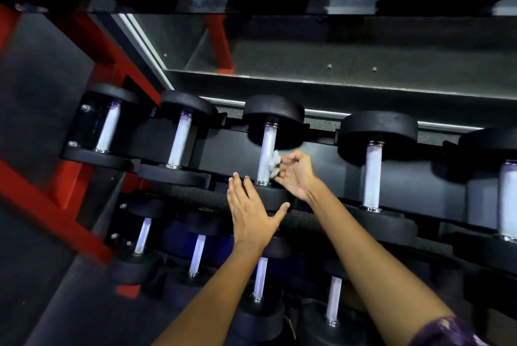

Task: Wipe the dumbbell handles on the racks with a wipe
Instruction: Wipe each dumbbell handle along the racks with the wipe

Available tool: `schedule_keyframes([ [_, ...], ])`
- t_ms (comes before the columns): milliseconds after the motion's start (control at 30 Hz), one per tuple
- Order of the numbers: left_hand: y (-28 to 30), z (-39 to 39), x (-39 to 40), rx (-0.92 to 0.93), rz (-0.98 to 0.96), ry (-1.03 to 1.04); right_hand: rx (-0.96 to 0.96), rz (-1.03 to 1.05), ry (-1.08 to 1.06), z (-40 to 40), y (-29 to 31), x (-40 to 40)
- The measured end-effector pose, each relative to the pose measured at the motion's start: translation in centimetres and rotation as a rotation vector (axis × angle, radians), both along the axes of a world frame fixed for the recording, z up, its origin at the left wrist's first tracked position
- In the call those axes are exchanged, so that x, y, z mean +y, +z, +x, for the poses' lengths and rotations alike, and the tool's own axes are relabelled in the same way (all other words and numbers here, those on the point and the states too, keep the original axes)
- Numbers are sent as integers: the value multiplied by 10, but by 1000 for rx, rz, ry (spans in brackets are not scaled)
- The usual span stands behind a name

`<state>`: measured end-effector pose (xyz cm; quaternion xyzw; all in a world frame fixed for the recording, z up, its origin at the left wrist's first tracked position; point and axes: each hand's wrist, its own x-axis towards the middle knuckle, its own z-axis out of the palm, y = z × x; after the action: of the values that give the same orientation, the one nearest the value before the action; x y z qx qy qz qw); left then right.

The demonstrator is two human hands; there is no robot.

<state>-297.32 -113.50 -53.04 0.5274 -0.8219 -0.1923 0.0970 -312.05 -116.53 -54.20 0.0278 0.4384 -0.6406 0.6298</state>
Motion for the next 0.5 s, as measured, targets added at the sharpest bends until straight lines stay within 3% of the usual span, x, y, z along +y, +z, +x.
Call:
schedule_keyframes([
  [100,-2,-1,-1,2,-12,2,50,3,72,-13,5,-3],
  [233,-6,-1,-4,-12,-29,-6,49,-61,-103,-19,22,-31],
  [400,-12,-1,-4,-44,-75,3,289,-72,42,19,7,-5],
  [500,-14,-1,-5,-49,-106,-1,374,-22,15,12,19,-27],
])
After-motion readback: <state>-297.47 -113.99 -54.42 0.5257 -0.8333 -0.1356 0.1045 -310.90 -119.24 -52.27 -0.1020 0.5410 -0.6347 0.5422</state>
